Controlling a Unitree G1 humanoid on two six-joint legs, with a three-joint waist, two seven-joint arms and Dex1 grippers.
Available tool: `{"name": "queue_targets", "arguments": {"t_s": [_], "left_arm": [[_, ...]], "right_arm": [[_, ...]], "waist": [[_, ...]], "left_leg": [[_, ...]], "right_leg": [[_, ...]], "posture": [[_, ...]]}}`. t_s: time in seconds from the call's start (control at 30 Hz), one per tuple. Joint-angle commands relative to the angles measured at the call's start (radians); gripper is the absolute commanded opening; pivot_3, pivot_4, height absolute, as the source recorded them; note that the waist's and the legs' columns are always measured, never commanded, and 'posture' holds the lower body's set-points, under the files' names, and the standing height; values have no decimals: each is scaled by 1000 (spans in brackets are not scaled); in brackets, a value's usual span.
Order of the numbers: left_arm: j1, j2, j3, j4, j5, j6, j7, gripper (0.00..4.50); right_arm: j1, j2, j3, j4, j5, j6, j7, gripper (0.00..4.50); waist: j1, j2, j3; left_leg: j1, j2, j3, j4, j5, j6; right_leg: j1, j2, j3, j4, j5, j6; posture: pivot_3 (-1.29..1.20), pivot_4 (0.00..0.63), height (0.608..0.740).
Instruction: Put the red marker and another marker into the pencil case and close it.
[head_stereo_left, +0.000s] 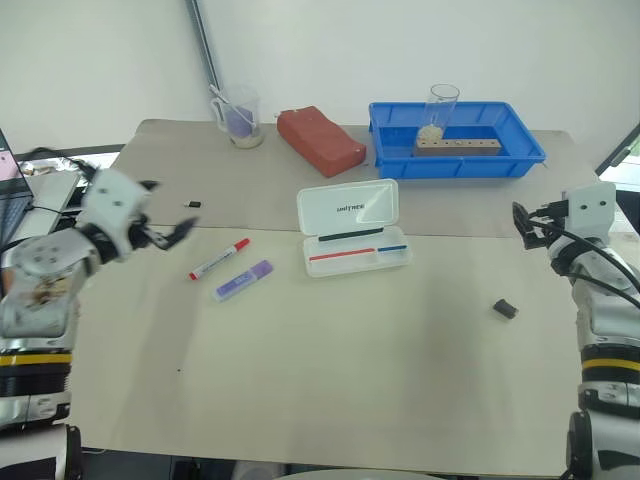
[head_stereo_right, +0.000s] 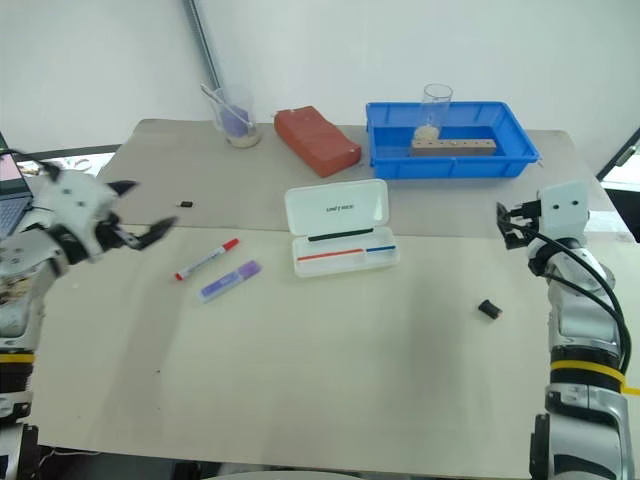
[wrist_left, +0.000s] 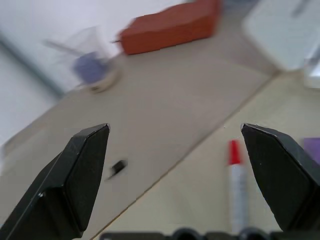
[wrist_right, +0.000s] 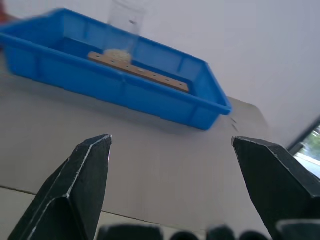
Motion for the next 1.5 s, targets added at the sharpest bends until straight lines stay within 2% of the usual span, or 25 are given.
{"name": "queue_targets", "arguments": {"t_s": [0.03,0.17,0.3,0.5,0.63,0.83,0.93,1.17,1.2,1.33,1.5], "left_arm": [[-84,-19,-116,-117,-12,38,-113,4469],[-161,-108,-250,-139,24,32,-172,4469],[-194,-199,-358,-88,75,-55,-220,4469],[-279,-331,-466,128,193,-130,-214,4469],[-351,-423,-486,289,226,-148,-214,4469],[-394,-495,-495,433,247,-179,-262,4469],[-412,-512,-507,512,289,-225,-257,3582],[-435,-533,-499,596,340,-267,-227,214],[-439,-535,-495,601,341,-271,-226,26],[-441,-521,-483,584,334,-282,-257,26],[-358,-436,-486,398,294,-258,-389,26]], "right_arm": [[53,-16,35,-267,129,148,139,4271],[158,-36,90,-535,244,297,246,4271],[239,-36,123,-718,303,393,259,4271],[289,-22,120,-833,307,476,194,4271],[322,-23,112,-879,309,509,166,4271],[357,-24,112,-897,283,516,135,4271],[367,-17,108,-892,271,506,124,4271],[372,2,93,-900,273,505,102,4271],[366,8,90,-898,276,507,97,4271],[354,4,94,-893,271,510,107,4271],[368,-47,102,-921,292,515,181,4271]], "waist": [[3,0,0],[13,0,0],[19,0,0],[25,-2,1],[27,-3,2],[20,-5,3],[21,-5,3],[22,-6,3],[24,-6,3],[22,-6,3],[18,-3,2]], "left_leg": [[-1,0,0,0,0,0],[-1,0,0,1,0,0],[-2,-1,-1,2,0,0],[-7,-1,-2,5,0,1],[-9,-2,-3,5,0,1],[-9,-2,-5,5,0,1],[-9,-2,-5,5,0,1],[-9,-3,-6,6,0,1],[-9,-3,-6,6,0,1],[-10,-3,-7,6,0,1],[-10,-2,-7,5,0,1]], "right_leg": [[-1,0,0,0,0,0],[-1,0,0,0,0,0],[-1,1,1,0,0,0],[-4,1,0,-1,1,2],[-5,1,0,-1,1,2],[-6,2,0,-1,1,2],[-6,2,0,-1,1,2],[-6,2,0,-1,1,3],[-5,2,0,-1,1,3],[-5,2,-1,-1,1,3],[-6,3,0,-1,1,2]], "posture": [[0,150,740],[0,150,740],[0,150,740],[0,150,740],[0,150,740],[0,150,740],[0,150,740],[0,150,740],[0,150,740],[0,150,740],[0,150,740]]}}
